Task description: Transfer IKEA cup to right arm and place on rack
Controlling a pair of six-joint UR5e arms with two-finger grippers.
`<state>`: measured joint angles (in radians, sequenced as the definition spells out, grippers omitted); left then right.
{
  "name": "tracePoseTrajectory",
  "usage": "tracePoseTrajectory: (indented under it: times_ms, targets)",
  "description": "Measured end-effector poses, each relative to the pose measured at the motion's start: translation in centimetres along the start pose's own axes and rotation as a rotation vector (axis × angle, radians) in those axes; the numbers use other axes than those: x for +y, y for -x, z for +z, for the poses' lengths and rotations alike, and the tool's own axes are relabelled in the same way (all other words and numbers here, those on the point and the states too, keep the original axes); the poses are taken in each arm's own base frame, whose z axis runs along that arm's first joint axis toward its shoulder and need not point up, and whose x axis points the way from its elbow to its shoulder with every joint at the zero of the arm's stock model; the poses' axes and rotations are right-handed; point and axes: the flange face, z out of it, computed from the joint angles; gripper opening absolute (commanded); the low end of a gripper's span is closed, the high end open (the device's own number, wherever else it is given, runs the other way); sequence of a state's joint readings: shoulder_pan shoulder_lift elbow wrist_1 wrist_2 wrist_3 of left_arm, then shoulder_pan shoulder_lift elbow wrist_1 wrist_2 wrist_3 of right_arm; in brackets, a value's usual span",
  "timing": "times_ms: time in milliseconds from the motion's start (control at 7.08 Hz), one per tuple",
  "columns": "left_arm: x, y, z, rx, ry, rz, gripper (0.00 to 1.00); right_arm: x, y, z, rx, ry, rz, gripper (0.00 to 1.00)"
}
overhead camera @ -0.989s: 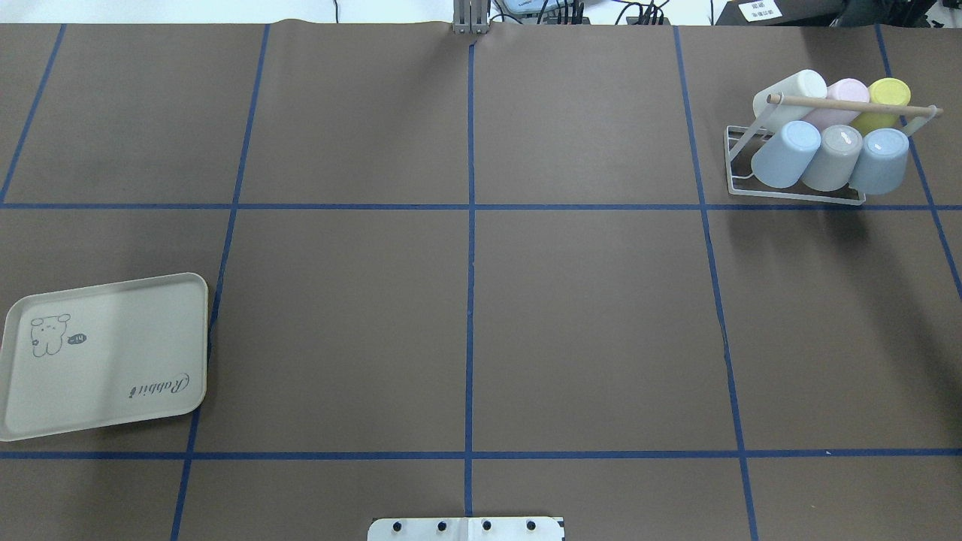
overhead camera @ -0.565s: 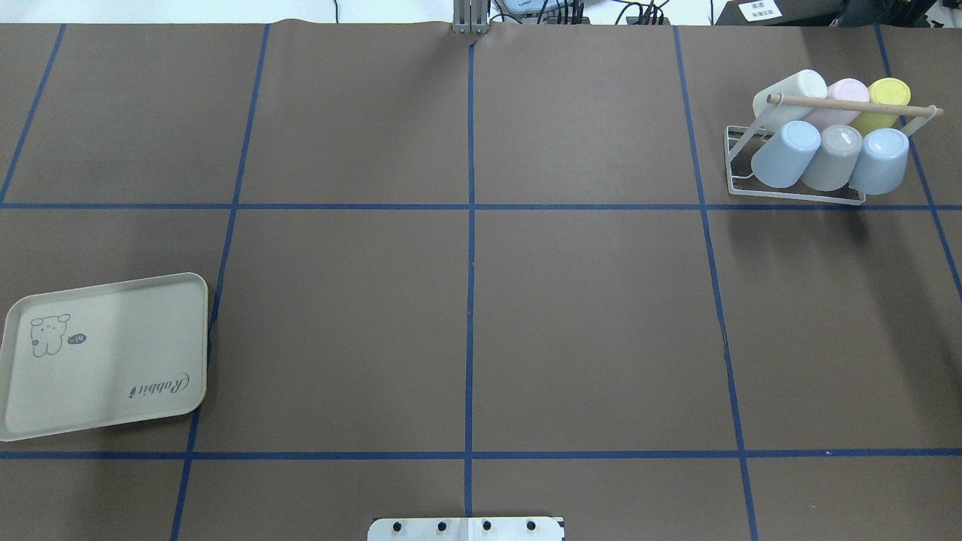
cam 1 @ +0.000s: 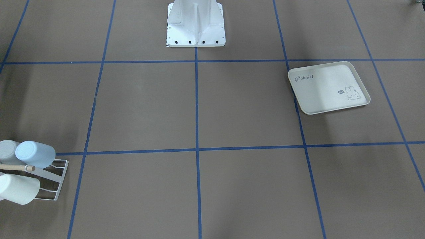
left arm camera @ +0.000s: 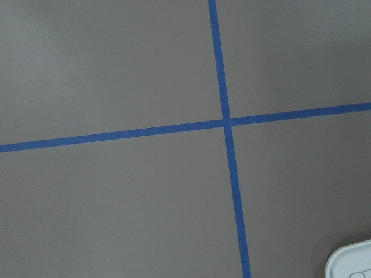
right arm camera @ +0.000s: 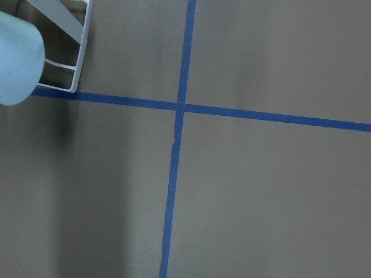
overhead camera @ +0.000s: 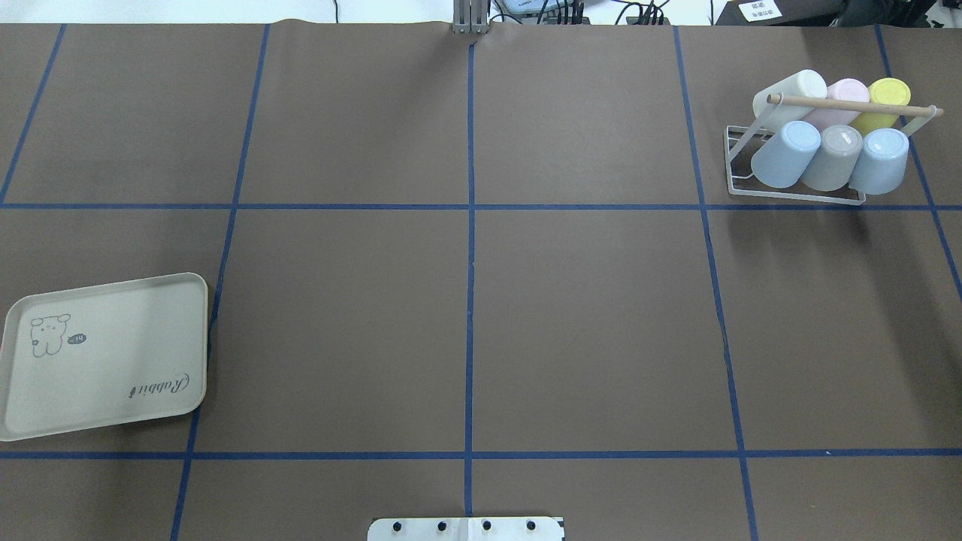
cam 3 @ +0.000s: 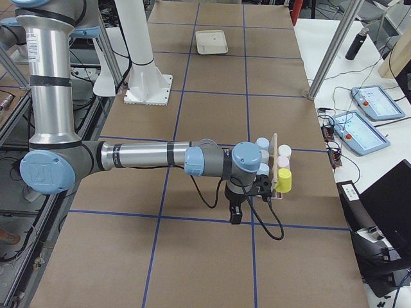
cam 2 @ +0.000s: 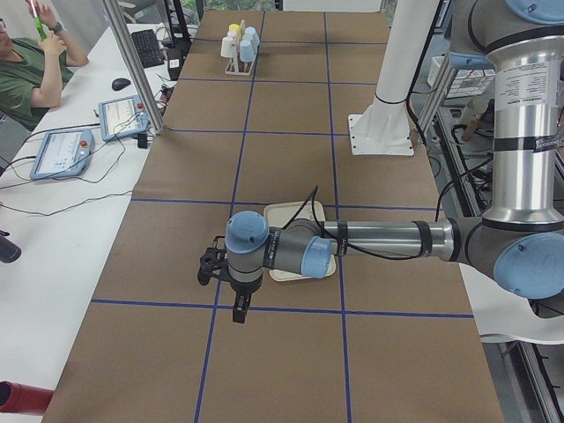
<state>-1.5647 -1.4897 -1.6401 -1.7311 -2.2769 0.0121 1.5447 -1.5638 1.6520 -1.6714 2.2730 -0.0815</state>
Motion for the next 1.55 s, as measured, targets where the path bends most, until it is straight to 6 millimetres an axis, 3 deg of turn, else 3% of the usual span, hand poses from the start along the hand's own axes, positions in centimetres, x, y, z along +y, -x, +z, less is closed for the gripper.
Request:
tracePoseTrajectory:
  times_ms: [424, 1554]
  targets:
    - [0.2, 1.0, -0.1, -0.010, 0.035, -0.026, 1.00, -0.2, 1.9, -1.3, -0.084, -0.024, 0.052, 1.00]
    - [0.9, 1.0, 0.4, 0.041, 0.069, -0.068, 1.00, 0.1, 2.1, -1.9, -0.109, -0.011, 0.086, 1.00]
